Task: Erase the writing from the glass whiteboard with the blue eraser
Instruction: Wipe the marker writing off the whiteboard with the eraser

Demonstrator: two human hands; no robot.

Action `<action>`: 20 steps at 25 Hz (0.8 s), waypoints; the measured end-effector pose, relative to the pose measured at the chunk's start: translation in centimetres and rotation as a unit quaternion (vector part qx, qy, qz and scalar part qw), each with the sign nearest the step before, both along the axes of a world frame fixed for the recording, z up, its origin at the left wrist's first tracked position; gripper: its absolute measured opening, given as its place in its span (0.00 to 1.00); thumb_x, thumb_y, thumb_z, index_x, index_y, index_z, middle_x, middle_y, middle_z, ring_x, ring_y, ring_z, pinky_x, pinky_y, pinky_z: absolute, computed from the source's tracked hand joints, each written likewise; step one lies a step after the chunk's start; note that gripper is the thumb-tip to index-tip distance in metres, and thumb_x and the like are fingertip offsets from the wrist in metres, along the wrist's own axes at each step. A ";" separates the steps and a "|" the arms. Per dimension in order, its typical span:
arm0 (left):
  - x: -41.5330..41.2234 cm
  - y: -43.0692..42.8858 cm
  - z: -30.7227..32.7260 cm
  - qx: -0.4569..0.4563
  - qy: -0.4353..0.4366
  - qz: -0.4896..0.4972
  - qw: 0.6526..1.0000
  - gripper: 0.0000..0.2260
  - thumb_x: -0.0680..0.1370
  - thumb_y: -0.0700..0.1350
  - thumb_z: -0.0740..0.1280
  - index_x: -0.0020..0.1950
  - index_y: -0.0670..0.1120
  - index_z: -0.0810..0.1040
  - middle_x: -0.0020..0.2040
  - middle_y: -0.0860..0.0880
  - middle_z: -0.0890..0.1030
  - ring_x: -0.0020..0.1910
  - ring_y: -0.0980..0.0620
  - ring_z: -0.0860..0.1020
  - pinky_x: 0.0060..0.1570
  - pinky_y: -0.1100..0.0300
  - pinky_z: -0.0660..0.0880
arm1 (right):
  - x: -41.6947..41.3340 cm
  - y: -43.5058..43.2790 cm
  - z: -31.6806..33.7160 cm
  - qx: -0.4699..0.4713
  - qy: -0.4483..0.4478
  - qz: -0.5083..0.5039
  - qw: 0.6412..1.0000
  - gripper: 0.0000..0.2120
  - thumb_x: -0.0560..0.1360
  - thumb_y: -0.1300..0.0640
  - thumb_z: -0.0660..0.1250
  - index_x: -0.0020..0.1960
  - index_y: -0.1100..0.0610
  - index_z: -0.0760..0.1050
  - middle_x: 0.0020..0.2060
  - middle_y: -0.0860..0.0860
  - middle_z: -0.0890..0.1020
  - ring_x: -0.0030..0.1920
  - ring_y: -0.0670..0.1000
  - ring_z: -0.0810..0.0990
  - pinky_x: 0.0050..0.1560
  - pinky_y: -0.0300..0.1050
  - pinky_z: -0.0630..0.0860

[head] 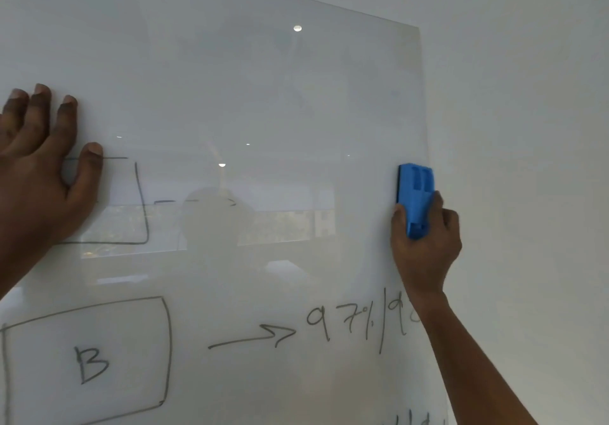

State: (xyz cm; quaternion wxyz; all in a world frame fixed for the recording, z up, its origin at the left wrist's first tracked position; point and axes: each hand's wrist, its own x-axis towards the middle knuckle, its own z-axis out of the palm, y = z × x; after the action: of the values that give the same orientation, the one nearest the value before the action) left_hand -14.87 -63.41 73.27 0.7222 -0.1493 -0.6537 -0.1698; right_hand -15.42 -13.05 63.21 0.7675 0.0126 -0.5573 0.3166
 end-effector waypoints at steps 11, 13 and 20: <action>0.0 -0.8 0.4 -0.021 0.011 0.070 0.997 0.29 0.87 0.61 0.52 0.88 0.59 0.52 0.86 0.62 0.48 0.88 0.47 0.50 0.86 0.41 0.52 | 0.7 -4.7 -2.9 0.110 -0.019 0.002 0.994 0.30 0.79 0.44 0.70 0.72 0.64 0.72 0.48 0.56 0.77 0.43 0.54 0.77 0.40 0.56 0.81; 1.4 0.6 0.0 -0.039 0.015 0.087 0.995 0.30 0.87 0.61 0.51 0.88 0.51 0.56 0.85 0.57 0.46 0.87 0.48 0.49 0.85 0.37 0.53 | 0.5 -5.6 -0.2 -0.002 -0.014 0.007 1.000 0.28 0.79 0.44 0.70 0.71 0.63 0.73 0.47 0.56 0.76 0.41 0.54 0.76 0.39 0.59 0.81; 3.6 1.7 -0.2 -0.047 0.006 0.154 0.987 0.29 0.87 0.55 0.55 0.84 0.40 0.65 0.84 0.34 0.64 0.84 0.32 0.61 0.81 0.43 0.55 | 2.5 -19.8 0.7 0.270 0.056 -0.002 0.961 0.29 0.77 0.48 0.73 0.71 0.65 0.77 0.50 0.59 0.80 0.45 0.58 0.79 0.45 0.52 0.75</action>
State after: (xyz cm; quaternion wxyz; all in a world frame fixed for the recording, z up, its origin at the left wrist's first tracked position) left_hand -11.22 -61.74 73.02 0.7357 -0.0817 -0.6719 -0.0252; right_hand -12.90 -32.81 63.91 0.7663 0.2364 -0.5779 0.1515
